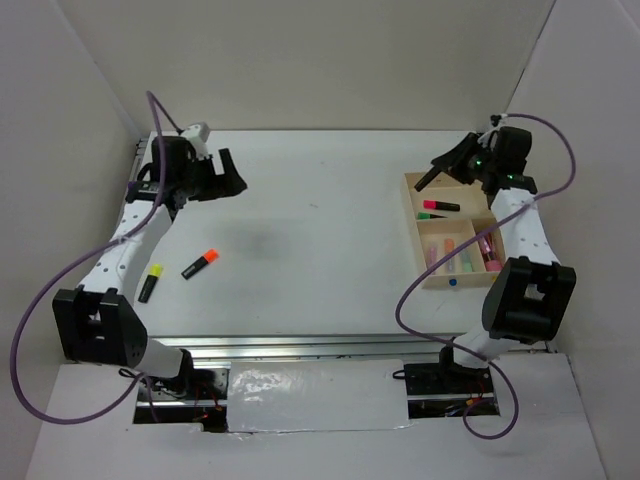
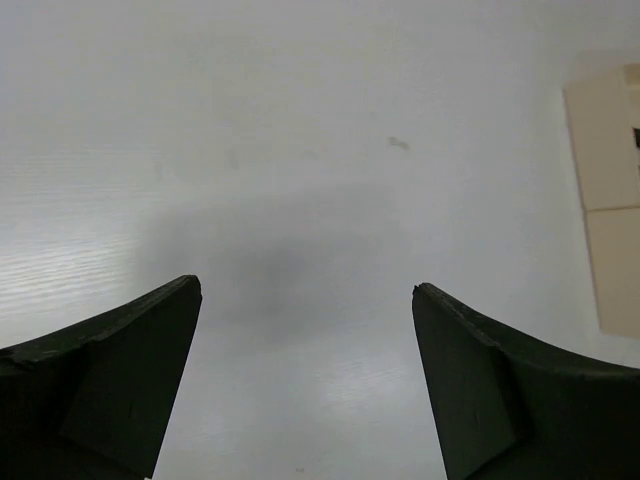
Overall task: Sort the stationery into containers
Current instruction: Place the stationery into the container, then grab a piece of stationery with the left arm
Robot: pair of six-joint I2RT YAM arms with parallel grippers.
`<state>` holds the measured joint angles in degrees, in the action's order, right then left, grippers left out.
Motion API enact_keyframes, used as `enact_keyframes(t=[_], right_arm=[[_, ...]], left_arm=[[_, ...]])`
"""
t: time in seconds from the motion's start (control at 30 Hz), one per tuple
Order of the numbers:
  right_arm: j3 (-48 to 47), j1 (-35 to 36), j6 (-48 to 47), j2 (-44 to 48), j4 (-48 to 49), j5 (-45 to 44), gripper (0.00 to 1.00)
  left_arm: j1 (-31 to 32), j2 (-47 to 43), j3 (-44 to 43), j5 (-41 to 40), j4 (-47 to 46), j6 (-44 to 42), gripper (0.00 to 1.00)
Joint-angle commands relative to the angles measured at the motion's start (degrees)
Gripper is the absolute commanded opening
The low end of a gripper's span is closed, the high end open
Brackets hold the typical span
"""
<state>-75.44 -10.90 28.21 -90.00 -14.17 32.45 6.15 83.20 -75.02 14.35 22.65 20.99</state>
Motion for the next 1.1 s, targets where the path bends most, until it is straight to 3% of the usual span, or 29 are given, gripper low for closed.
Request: enact_keyframes(t=[0.0, 0.23, 0.43, 0.57, 0.63, 0.73, 0.87, 0.97, 1.07], right_arm=[[-1.0, -1.2, -9.3, 3.0, 0.4, -10.6, 0.0], [-4.8, -4.1, -12.2, -5.1, -1.3, -16.4, 0.02], [-6.7, -4.7, -11.9, -12.0, -1.6, -17.0, 0.22], [-9.0, -4.6, -11.9, -14.9, -4.0, -17.5, 0.61], [-9.7, -4.6, -11.9, -15.4, -5.2, -17.9, 0.68], [-9.7, -4.2, -12.1, -14.4, -6.0, -17.7, 0.72], [-9.8, -4.1, -12.9, -12.1, -7.5, -16.5, 0.73], [-9.9, -4.0, -13.5, -10.4, -9.1, -13.9, 0.73], [-10.1, -4.0, -14.1, -8.9, -10.7, -11.9, 0.72]], left_arm=[[-5.4, -2.2, 1.9, -2.4, -0.9, -4.9, 0.99], [-19.5, 5.4, -4.9, -0.4, 3.5, -12.5, 0.99], [-26.3, 13.2, -11.5, -8.4, 2.6, -12.7, 0.91], [-30.0, 20.4, -20.0, -10.6, 2.8, -11.9, 0.89], [-30.8, 25.5, -23.4, -9.6, 3.6, -13.6, 0.89], [-31.5, 31.9, -30.3, -5.9, 4.7, -20.3, 0.9], [-33.5, 39.5, -40.9, 8.0, 8.3, -34.7, 0.87], [-34.5, 47.5, -50.3, 13.8, 13.4, -43.8, 0.86], [-34.7, 53.1, -59.2, 15.1, 20.3, -53.2, 0.83]])
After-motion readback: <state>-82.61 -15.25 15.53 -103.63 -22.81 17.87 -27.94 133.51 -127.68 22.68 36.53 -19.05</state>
